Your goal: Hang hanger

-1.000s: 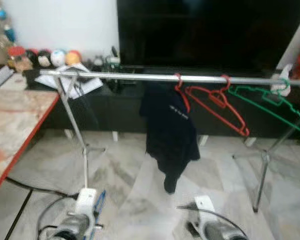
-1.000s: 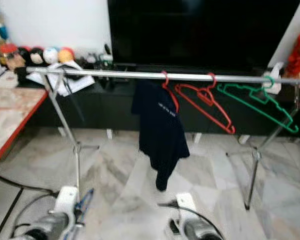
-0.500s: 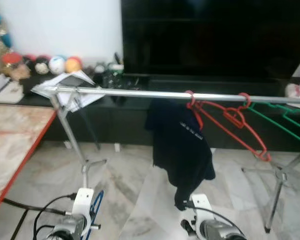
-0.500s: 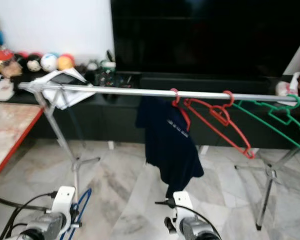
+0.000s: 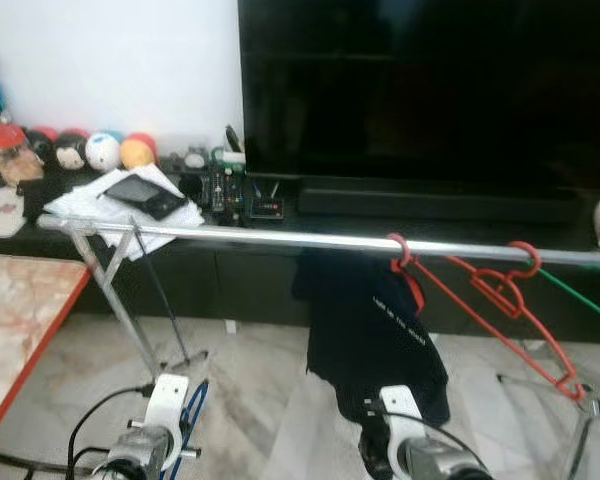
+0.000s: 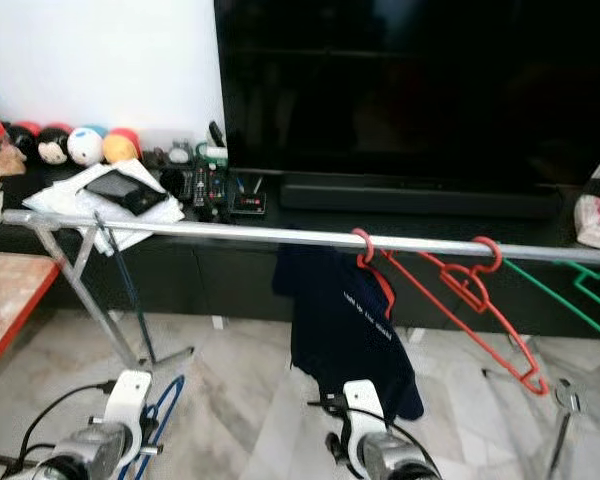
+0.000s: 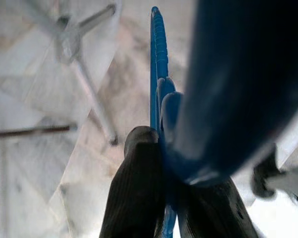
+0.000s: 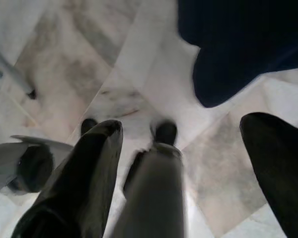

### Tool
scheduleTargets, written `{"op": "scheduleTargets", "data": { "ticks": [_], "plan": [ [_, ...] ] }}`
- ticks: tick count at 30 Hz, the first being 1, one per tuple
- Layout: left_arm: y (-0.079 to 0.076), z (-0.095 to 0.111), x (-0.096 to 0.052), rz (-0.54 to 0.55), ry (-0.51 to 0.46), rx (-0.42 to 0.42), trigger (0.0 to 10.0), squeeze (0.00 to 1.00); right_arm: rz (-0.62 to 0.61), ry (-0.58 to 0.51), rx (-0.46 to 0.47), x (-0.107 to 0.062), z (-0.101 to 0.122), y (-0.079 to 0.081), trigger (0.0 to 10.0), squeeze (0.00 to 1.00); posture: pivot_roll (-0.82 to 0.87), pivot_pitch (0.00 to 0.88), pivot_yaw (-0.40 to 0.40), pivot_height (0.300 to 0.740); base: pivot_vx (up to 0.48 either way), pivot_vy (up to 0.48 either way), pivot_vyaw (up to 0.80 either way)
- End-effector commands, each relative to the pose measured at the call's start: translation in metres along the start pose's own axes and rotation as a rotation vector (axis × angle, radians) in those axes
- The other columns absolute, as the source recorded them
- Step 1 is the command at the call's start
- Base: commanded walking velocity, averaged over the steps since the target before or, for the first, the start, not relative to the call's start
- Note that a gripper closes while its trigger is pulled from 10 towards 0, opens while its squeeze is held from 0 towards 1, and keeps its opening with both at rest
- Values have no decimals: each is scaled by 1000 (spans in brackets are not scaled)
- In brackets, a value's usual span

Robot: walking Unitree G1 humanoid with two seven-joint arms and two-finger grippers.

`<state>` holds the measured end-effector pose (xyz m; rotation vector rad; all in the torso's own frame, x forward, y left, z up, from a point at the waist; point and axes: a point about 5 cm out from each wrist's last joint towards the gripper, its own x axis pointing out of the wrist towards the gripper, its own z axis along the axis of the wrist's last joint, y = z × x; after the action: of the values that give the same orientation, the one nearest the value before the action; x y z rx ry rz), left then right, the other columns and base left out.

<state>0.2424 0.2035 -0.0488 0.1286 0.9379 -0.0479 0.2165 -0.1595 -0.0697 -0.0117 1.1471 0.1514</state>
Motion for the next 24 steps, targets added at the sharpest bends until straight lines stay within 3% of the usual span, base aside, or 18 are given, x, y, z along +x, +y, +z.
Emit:
{"op": "scheduleTargets", "data": {
  "ticks": [1, 6, 24],
  "plan": [
    [-9, 3, 1, -25, -3, 20, 10000, 0, -20, 7, -2, -2, 0, -9, 10000, 0, -10, 0, -53, 740, 0, 0, 0],
    [-9, 3, 1, -26, -7, 23, 10000, 0, -20, 9, -5, -2, 0, -9, 10000, 0, -11, 0, -54, 740, 0, 0, 0],
    [-9, 4, 1, -26, -16, 38, 10000, 0, -15, 13, -10, -2, 0, -9, 10000, 0, -11, 0, -54, 740, 0, -348, 0]
  ]
}}
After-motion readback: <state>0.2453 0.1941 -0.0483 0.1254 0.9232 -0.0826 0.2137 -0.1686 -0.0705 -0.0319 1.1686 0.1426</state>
